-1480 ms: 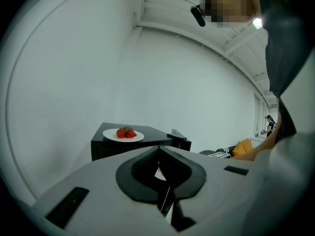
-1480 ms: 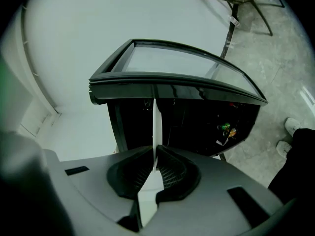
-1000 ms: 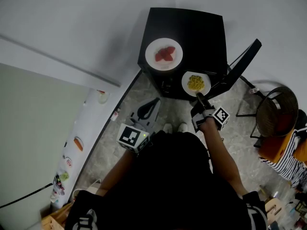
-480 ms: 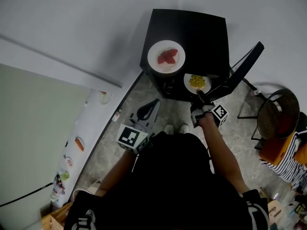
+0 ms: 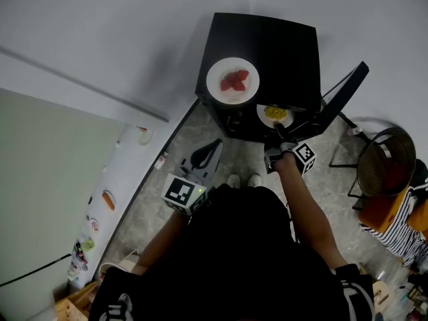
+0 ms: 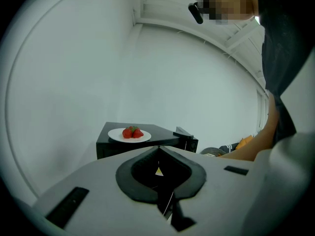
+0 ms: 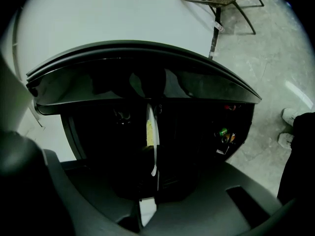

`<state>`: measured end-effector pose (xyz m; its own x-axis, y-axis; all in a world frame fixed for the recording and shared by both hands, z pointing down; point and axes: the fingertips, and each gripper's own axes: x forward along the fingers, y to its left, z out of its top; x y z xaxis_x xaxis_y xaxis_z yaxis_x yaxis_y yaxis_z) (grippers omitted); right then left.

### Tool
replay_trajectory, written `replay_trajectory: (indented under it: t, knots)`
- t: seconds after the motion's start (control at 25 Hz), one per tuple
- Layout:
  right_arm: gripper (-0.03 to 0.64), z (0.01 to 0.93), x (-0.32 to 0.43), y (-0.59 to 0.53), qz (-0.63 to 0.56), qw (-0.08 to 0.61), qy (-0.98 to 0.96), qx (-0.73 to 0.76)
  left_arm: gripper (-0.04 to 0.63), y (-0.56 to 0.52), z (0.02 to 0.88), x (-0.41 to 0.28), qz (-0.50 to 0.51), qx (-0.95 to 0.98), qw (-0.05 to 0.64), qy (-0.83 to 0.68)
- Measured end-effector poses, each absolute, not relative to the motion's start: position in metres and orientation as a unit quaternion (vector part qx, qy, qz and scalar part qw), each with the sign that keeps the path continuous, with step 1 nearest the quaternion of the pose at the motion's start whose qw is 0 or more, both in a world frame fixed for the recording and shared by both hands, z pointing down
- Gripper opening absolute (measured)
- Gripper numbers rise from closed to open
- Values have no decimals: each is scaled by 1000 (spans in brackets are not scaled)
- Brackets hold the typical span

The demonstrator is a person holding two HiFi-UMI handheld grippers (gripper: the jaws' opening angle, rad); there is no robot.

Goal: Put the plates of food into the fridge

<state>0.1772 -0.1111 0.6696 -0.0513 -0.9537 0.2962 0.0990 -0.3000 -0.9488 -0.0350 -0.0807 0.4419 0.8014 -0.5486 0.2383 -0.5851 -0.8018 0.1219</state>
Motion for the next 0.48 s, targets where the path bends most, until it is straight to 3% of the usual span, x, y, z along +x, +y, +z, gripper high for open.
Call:
replay_trajectory:
  t: [0.48]
  knots:
    - [34, 672, 186, -127, -595, 434, 390, -553, 23, -85, 450, -40, 96, 941, 109, -305]
